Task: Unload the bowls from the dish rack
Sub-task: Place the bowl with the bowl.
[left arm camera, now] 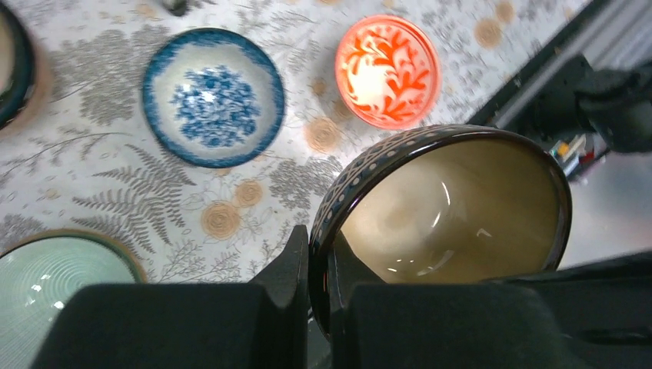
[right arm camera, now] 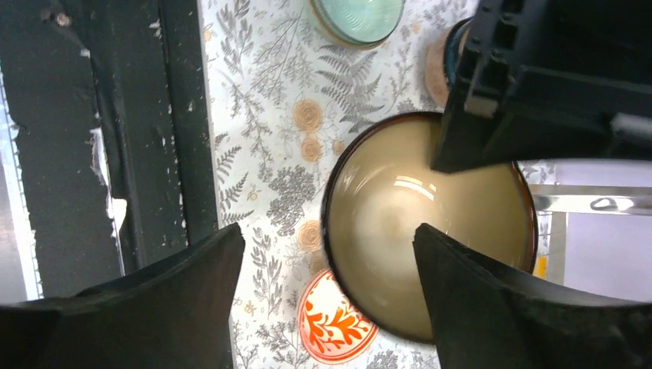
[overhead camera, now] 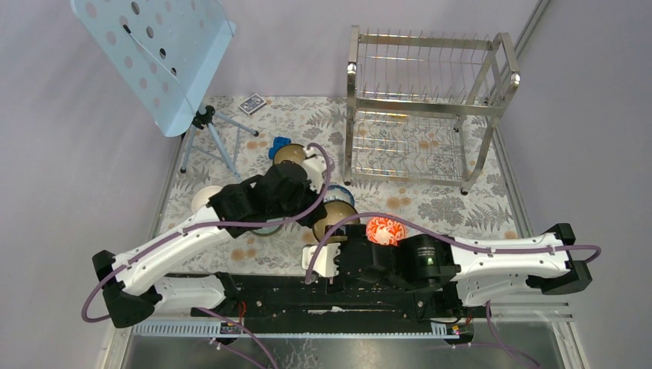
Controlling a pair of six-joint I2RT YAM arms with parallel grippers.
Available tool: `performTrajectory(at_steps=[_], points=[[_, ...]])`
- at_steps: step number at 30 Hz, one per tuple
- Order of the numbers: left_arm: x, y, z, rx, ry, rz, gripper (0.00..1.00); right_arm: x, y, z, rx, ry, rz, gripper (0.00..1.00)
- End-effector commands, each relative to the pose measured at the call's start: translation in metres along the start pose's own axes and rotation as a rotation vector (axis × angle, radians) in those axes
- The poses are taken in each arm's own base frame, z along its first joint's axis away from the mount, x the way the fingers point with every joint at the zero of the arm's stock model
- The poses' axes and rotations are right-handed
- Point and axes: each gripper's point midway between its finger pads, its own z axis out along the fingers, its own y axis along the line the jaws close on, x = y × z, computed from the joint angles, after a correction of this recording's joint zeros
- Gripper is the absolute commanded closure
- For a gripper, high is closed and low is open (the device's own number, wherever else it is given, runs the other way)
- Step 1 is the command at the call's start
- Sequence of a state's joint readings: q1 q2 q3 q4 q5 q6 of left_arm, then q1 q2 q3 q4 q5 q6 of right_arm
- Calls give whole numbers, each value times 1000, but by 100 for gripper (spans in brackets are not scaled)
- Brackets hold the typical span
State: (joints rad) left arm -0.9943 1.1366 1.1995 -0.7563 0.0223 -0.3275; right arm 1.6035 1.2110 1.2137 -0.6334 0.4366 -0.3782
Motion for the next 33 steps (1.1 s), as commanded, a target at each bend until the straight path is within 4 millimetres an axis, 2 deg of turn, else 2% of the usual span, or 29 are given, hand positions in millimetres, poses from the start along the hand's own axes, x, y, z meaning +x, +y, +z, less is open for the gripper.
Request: performTrajectory(at_steps=[1, 6, 12, 19, 22, 24, 30, 33], points=[[-56, 42, -20, -121, -244, -172, 100, -30, -37, -31, 140, -157, 162, 7], [-66, 112, -14, -288, -306, -351, 100, -28, -56, -44, 259, -233, 367, 3], [-68, 193, 10, -470, -319, -511, 100, -12, -50, -36, 311, -311, 582, 3], [-79, 264, 31, -597, -320, -621, 100, 1, -32, -30, 260, -429, 795, 4], [-80, 287, 39, -634, -311, -655, 100, 10, -30, -32, 262, -445, 847, 4], [-82, 295, 43, -638, -317, -670, 100, 15, -27, -33, 250, -461, 871, 4], [-95, 308, 49, -638, -338, -681, 100, 30, -20, -33, 241, -454, 916, 4], [-92, 312, 57, -640, -315, -684, 100, 34, -19, -34, 239, -459, 932, 4]])
